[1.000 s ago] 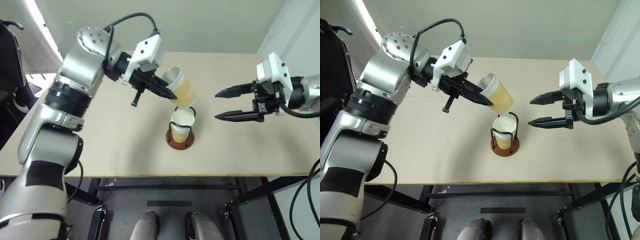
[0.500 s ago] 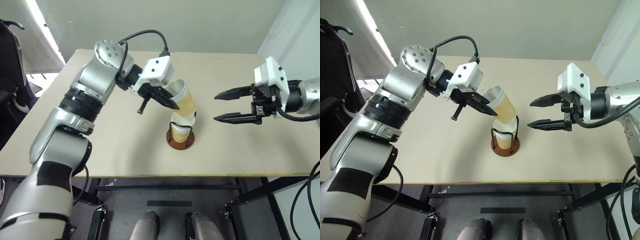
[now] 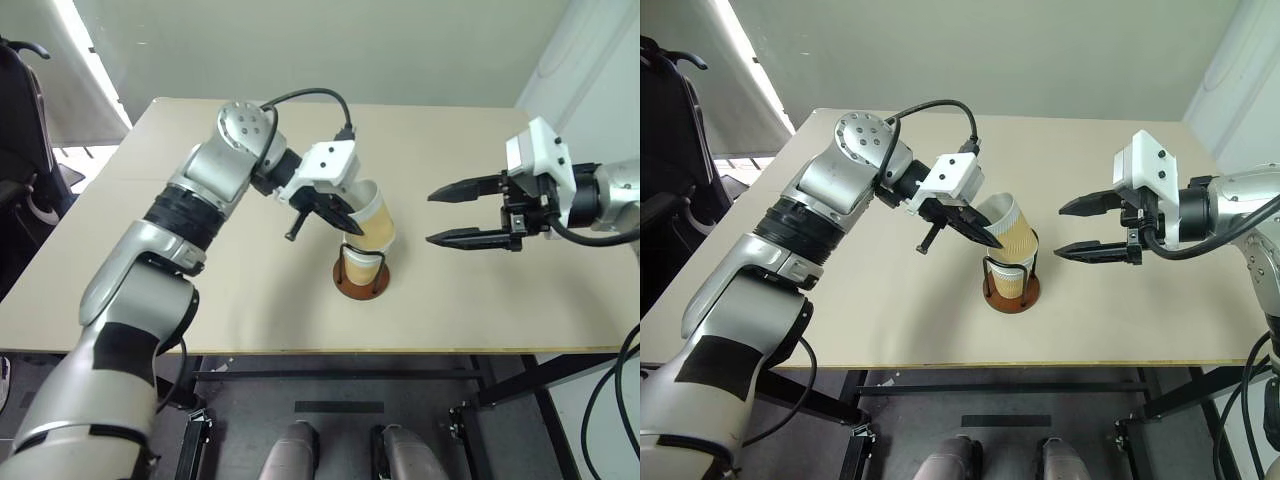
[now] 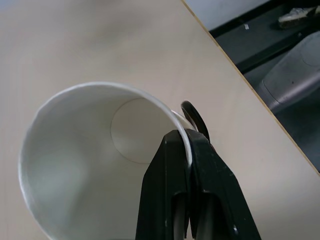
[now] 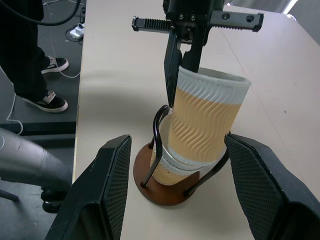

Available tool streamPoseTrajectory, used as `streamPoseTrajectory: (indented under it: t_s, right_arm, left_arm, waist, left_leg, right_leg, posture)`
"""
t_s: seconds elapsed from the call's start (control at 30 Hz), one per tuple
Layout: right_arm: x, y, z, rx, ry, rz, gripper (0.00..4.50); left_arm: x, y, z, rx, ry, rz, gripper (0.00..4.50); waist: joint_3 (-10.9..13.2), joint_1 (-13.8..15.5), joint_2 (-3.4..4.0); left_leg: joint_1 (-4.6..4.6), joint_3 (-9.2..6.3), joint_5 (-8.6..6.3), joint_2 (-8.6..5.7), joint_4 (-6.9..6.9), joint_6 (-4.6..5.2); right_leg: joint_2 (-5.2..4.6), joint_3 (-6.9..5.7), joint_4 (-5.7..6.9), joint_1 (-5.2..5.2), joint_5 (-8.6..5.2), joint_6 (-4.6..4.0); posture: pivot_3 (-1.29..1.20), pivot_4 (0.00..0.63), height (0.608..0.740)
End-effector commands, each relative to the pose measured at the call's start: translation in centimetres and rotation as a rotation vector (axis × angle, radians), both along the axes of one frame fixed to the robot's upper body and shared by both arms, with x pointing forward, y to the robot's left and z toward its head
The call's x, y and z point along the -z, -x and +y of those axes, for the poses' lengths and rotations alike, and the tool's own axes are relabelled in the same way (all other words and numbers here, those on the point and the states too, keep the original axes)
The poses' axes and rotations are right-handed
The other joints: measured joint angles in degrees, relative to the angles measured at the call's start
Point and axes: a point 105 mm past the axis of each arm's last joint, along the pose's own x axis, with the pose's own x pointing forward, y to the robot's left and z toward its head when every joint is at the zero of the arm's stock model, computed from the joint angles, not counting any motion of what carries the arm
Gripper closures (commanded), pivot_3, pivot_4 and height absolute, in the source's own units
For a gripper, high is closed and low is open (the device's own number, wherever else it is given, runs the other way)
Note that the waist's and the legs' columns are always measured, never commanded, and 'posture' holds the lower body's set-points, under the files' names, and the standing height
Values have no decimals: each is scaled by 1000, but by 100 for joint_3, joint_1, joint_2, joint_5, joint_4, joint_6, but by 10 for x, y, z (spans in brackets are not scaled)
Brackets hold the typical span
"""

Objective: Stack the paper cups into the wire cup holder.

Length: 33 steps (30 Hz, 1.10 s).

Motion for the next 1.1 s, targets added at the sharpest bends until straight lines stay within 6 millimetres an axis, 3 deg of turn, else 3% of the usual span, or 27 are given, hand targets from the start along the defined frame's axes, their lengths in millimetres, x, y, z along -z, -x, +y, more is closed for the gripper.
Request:
streamPoseTrajectory:
  t_s: [0.03,0.3,0.6,0.7,1.03,1.1]
  right_arm:
    - [-13,5,-3,7,-6,-62,1519]
    - [-14,4,-2,9,-3,-65,1519]
    - [-13,3,-4,14,1,-60,1519]
    - [-13,3,-4,15,3,-57,1519]
    - [-12,3,-5,21,7,-51,1519]
    - [-12,3,-6,22,8,-51,1519]
  left_arm:
    - [-10,2,3,31,-24,-38,4467]
    - [-14,-2,9,29,-77,-101,4467]
    - [-10,-6,1,28,-64,-66,4467]
    - [-5,-6,-2,32,-68,-46,3839]
    - [-4,-6,-11,55,-59,-54,281]
    - [-8,-7,-15,53,-23,-44,28]
  waist:
    - [0,0,0]
    - [0,8,0]
    - [0,24,0]
    - [0,25,0]
    - [0,43,0]
    - [0,48,0]
  left_leg:
    - [0,0,0,0,0,0]
    - [-1,0,-1,0,0,2]
    - [-4,0,-3,-1,0,4]
    - [-4,1,-4,-1,1,5]
    - [-5,1,-4,-1,3,6]
    - [-5,1,-5,-1,4,7]
  right_leg:
    - [0,0,0,1,0,0]
    - [0,0,-1,0,0,2]
    - [-1,0,-3,1,1,3]
    - [-1,0,-4,1,1,5]
    - [-1,1,-4,2,1,8]
    - [-1,1,-4,3,1,9]
  posture:
    - [0,150,740]
    - [0,150,740]
    - [0,150,740]
    - [0,150,740]
    - [0,150,740]
    - [0,150,740]
